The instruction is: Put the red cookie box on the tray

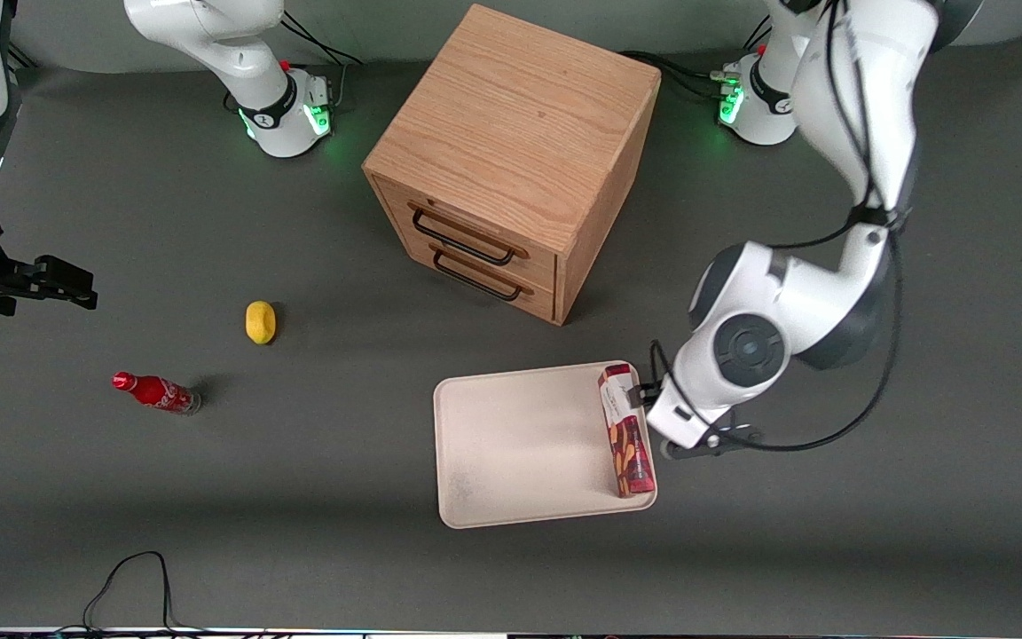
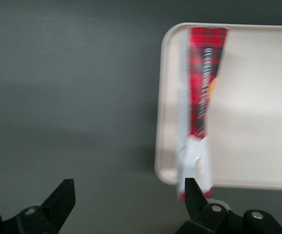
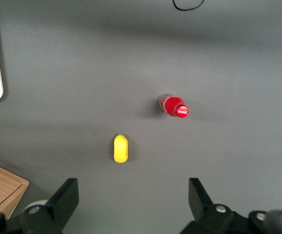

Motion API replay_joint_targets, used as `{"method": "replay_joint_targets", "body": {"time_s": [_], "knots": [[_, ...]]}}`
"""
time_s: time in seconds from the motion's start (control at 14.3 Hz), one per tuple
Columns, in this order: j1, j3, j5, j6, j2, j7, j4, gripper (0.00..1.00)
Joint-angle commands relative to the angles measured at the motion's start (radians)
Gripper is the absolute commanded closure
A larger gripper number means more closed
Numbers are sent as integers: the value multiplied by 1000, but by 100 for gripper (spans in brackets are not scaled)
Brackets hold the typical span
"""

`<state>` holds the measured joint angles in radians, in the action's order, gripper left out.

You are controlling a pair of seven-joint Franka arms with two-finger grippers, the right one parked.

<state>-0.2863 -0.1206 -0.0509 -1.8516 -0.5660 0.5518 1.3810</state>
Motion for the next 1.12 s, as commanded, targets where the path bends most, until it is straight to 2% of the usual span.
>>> {"method": "replay_joint_targets", "body": {"time_s": [0.0,0.14,0.35,0.7,0.84,0.91,1.05], "knots": [[100,-2,3,17,260,-133,264,0],[165,-1,3,69,371,-194,332,0],[240,-1,11,190,475,-335,339,0],[363,-1,37,249,578,-464,395,0],[366,13,49,258,583,-478,394,0],[311,91,45,262,584,-489,391,0],[120,321,36,273,591,-544,388,0]]}}
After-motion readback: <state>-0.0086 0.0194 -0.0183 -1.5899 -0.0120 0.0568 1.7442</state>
